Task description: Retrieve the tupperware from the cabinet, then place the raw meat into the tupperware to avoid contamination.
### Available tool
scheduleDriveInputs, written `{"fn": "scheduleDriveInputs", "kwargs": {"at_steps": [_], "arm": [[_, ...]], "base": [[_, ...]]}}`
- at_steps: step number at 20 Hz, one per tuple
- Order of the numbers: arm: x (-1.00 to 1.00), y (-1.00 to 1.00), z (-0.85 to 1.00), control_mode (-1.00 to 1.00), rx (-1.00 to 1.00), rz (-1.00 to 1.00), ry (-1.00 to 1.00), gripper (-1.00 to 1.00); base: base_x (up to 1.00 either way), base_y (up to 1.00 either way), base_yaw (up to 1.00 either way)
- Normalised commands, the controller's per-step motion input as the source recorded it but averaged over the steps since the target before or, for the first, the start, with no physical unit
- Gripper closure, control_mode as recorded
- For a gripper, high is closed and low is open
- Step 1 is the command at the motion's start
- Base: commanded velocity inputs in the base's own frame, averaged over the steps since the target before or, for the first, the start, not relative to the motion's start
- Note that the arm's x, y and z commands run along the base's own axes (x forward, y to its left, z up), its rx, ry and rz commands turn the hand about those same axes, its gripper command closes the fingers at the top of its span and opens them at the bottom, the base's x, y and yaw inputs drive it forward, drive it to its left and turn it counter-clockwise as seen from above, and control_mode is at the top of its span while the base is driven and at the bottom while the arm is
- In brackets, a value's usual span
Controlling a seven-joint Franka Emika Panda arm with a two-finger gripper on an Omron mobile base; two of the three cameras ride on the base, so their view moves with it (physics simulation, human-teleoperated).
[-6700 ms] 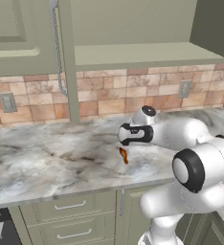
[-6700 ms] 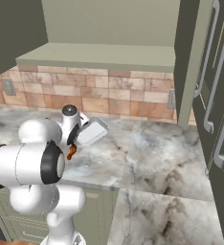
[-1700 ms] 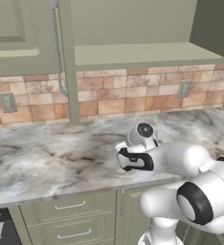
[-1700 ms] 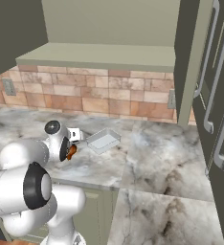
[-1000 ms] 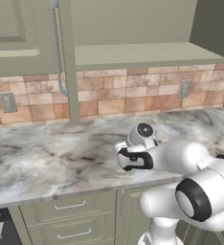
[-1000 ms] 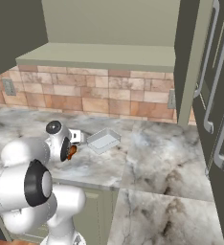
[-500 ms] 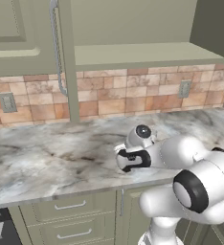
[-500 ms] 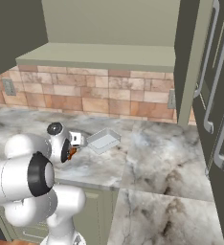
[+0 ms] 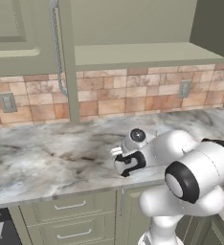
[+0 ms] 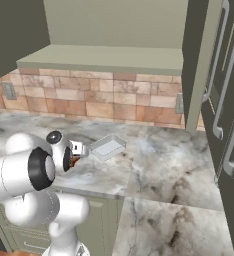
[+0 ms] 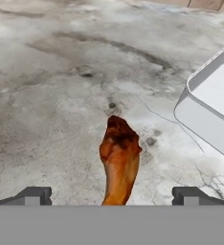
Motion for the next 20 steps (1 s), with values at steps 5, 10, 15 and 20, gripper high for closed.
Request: {"fn": "scheduleDriveInputs", "kwargs": {"at_steps": [5, 10, 15, 20], "arm": [[0.09, 0.02, -0.25, -1.0, 0.0, -0.04, 0.0, -1.0], [0.14, 0.0, -0.18, -1.0, 0.01, -0.02, 0.0, -1.0], [0.2, 0.0, -0.18, -1.0, 0.01, 0.0, 0.0, -1.0], [0.2, 0.0, -0.16, -1.0, 0.02, 0.0, 0.0, -1.0]], "base": [[0.0, 0.0, 0.0], [0.0, 0.0, 0.0], [0.0, 0.0, 0.0], [0.0, 0.0, 0.0]]}}
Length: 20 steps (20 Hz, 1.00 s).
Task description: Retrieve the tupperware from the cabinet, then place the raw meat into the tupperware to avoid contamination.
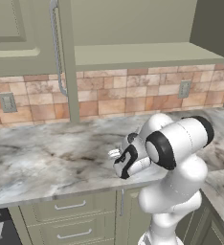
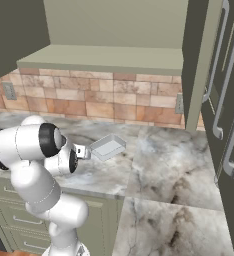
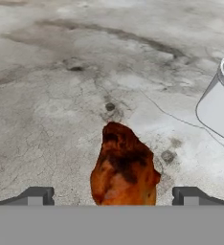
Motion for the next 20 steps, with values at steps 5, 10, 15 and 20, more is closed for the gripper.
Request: {"fn": "scheduleDriveInputs", "kwargs": {"at_steps": [5, 10, 15, 20], "arm": [[0.04, 0.0, -0.03, -1.0, 0.0, 0.0, 0.0, 1.0], [0.0, 0.0, 0.0, -1.0, 0.0, 0.0, 0.0, 1.0], [0.0, 0.0, 0.07, -1.0, 0.0, -0.01, 0.0, 1.0], [0.0, 0.0, 0.5, -1.0, 0.0, -0.06, -0.04, 1.0]], "base": [[0.0, 0.0, 0.0], [0.0, 0.0, 0.0], [0.0, 0.0, 0.0], [0.0, 0.0, 0.0]]}}
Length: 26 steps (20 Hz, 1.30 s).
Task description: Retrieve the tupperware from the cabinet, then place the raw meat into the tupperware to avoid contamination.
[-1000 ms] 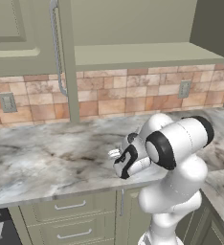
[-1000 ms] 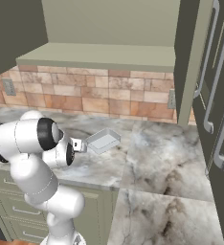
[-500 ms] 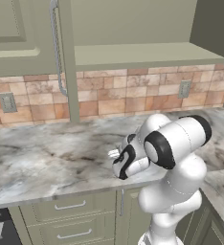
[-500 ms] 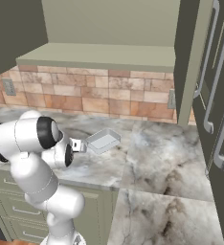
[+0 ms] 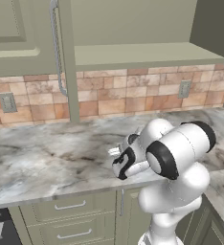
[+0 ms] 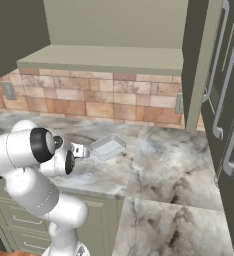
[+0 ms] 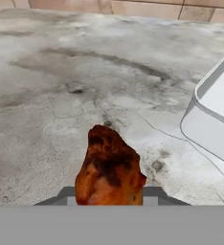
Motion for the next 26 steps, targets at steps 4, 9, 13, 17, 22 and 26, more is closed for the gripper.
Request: {"fn": "scheduleDriveInputs", "kwargs": {"at_steps": [4, 9, 13, 17, 22, 26], "arm": [[0.0, 0.02, 0.63, -1.0, 0.0, -0.08, -0.04, 1.0], [0.01, 0.04, 0.64, -1.0, -0.01, -0.1, -0.01, 1.0], [0.07, 0.0, 0.59, -1.0, -0.01, -0.13, 0.0, 1.0], [0.19, 0.0, 0.42, -1.0, -0.02, -0.16, -0.01, 1.0], [0.17, -0.16, 0.26, -1.0, -0.01, -0.17, -0.03, 1.0], [0.16, -0.48, 0.05, -1.0, 0.0, -0.14, 0.0, 1.0]], "base": [[0.0, 0.0, 0.0], [0.0, 0.0, 0.0], [0.0, 0.0, 0.0], [0.0, 0.0, 0.0], [0.0, 0.0, 0.0], [0.0, 0.0, 0.0]]}}
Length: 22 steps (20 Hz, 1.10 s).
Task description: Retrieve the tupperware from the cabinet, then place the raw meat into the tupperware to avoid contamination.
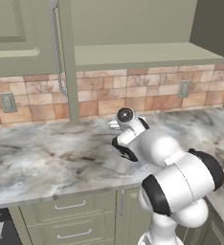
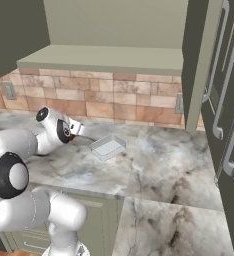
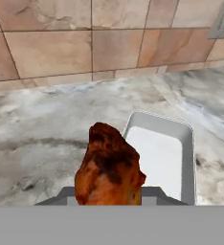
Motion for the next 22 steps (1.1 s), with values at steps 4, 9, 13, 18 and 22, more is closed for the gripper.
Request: {"fn": "scheduleDriveInputs", "kwargs": {"at_steps": [4, 9, 13, 18, 22], "arm": [[0.16, -0.58, 0.03, -1.0, 0.02, -0.13, 0.0, 1.0], [0.11, -0.62, 0.04, -1.0, 0.06, -0.12, 0.0, 1.0], [0.0, -0.65, 0.0, -1.0, 0.08, -0.11, 0.0, 1.0], [0.0, -0.42, 0.0, -1.0, 0.06, -0.05, 0.0, 1.0], [0.0, 0.0, 0.0, -1.0, 0.0, 0.0, 0.0, 1.0]], "base": [[0.0, 0.0, 0.0], [0.0, 0.0, 0.0], [0.0, 0.0, 0.0], [0.0, 0.0, 0.0], [0.0, 0.0, 0.0]]}}
